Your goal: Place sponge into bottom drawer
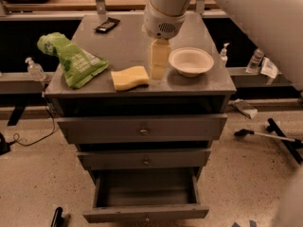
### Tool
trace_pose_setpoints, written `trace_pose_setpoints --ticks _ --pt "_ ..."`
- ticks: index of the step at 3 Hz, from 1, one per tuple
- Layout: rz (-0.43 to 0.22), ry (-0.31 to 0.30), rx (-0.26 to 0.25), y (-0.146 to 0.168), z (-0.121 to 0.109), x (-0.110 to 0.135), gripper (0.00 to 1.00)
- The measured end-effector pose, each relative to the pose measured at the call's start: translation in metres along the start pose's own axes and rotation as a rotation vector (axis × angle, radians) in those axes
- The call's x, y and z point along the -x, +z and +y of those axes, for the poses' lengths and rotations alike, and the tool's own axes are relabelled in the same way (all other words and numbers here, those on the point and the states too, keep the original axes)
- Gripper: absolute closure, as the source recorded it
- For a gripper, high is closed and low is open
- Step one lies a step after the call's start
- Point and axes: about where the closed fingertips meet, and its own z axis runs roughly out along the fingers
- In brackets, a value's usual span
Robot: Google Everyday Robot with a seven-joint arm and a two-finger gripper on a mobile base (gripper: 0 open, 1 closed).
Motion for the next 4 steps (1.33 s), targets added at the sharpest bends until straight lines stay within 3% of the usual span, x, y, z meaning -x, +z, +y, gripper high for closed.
trace_pose_setpoints --ticks 1,2,3,4 --pt "-0.006 -0.02 0.091 0.048 -0.013 0.024 0.0" --pt "-0.027 -0.018 0.157 0.089 -0.013 0.036 0.0" --pt "-0.014 0.002 0.194 0.127 -0.009 0.038 0.22" --pt "0.001 0.013 0.204 0.143 -0.007 0.037 0.45"
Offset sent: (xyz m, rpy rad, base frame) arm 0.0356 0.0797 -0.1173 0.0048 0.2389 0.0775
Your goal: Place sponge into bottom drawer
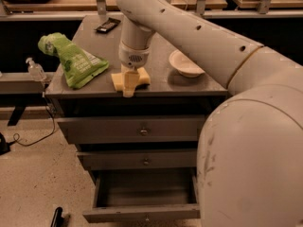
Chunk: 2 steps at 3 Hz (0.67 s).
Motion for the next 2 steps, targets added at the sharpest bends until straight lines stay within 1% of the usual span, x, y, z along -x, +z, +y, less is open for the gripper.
trace_pose_setpoints --ticks 1,2 --pt "-0.001 0.001 0.0 -0.0018 -0.0004 0.0009 0.77" --pt "-0.001 0.001 0.0 -0.0034 -0.0005 0.0013 0.98"
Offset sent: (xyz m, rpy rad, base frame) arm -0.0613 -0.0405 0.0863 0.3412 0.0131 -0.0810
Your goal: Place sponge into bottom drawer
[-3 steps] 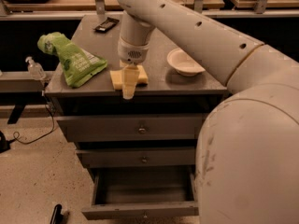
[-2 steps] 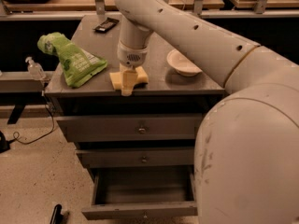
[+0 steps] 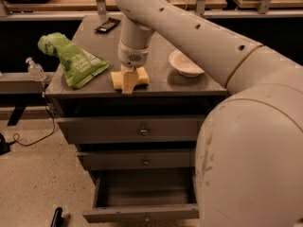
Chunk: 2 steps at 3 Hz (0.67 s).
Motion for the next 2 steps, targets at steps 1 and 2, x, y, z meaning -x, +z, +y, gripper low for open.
trace_pose_setpoints --ticks 1,2 --pt "-0.004 0.004 0.0 -0.001 0.002 -0.001 1.0" --pt "-0.131 0.109 -0.014 -0.023 0.064 -0.012 1.0"
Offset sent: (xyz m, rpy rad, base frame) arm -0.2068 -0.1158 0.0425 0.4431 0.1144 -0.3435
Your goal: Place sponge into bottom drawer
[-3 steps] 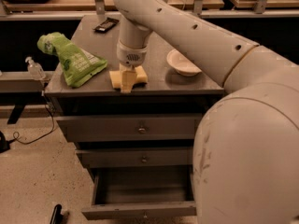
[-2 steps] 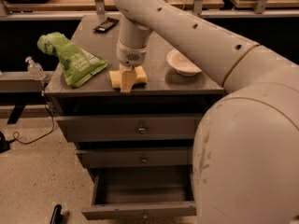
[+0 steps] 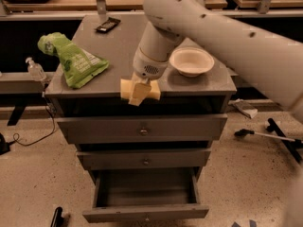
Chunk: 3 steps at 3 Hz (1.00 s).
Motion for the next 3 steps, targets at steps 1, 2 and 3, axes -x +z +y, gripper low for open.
trace_pose_setpoints --ticks 1,2,3 --pt "-0.135 0.079 -0.047 -0.046 0.068 0.0 1.0" --pt "-0.155 0.177 -0.042 -0.058 0.095 -0.036 1.0" --pt "-0.142 0.167 -0.048 -0.058 0.088 -0.033 1.0"
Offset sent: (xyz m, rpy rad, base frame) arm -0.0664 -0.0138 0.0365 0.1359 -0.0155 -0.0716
